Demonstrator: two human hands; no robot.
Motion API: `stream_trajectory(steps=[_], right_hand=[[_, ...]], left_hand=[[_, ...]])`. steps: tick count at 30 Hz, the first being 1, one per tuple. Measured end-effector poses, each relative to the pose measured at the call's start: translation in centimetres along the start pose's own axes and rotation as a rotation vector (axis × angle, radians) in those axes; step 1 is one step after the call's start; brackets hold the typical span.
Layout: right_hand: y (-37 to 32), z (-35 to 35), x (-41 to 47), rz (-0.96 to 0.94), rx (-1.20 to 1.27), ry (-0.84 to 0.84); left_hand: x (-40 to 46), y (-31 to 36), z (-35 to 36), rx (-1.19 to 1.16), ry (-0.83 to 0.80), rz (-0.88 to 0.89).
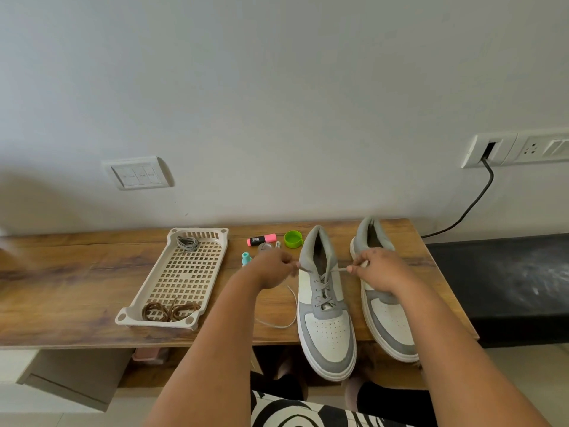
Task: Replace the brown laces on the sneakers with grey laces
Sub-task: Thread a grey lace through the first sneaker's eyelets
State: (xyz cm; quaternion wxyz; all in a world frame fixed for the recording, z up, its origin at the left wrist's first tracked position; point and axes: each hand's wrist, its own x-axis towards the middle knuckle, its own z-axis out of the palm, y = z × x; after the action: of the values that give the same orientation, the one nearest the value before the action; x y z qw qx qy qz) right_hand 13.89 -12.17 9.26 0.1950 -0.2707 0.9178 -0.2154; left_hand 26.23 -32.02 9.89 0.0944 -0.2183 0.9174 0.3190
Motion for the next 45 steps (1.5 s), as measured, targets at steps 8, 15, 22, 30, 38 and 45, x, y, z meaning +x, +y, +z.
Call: stream_trajectory(steps=[8,15,22,30,38,45], right_hand=[[-3.0,-5.9,-4.5,-0.176,1.287,-0.202],[-6.2,-9.6,-7.3,-0.463,1.440,-0.198],[-11.2,-12.7,-10.2,-0.557,1.193,0.283],[-13.5,-15.1,-12.6,-0.625,0.772,0.614],[-14.7,-17.3,-13.1,-0.627,0.479,0.796],[-14.7,-17.5,-12.7,-0.608,0.735,0.896]], left_hand=[[-4.2,3.6,-3.7,-0.759,0.243,0.127],[-8.8,10.0,-8.4,-0.835,0.354,0.411],[-11.7,14.5,-11.2,-0.827,0.474,0.483],[-14.4,17.2,-12.7,-0.832,0.671,0.478],[-14.2,19.1,-12.5,-0.955,0.767,0.524],[-14.4,19.3,-11.5,-0.981,0.838,0.642]])
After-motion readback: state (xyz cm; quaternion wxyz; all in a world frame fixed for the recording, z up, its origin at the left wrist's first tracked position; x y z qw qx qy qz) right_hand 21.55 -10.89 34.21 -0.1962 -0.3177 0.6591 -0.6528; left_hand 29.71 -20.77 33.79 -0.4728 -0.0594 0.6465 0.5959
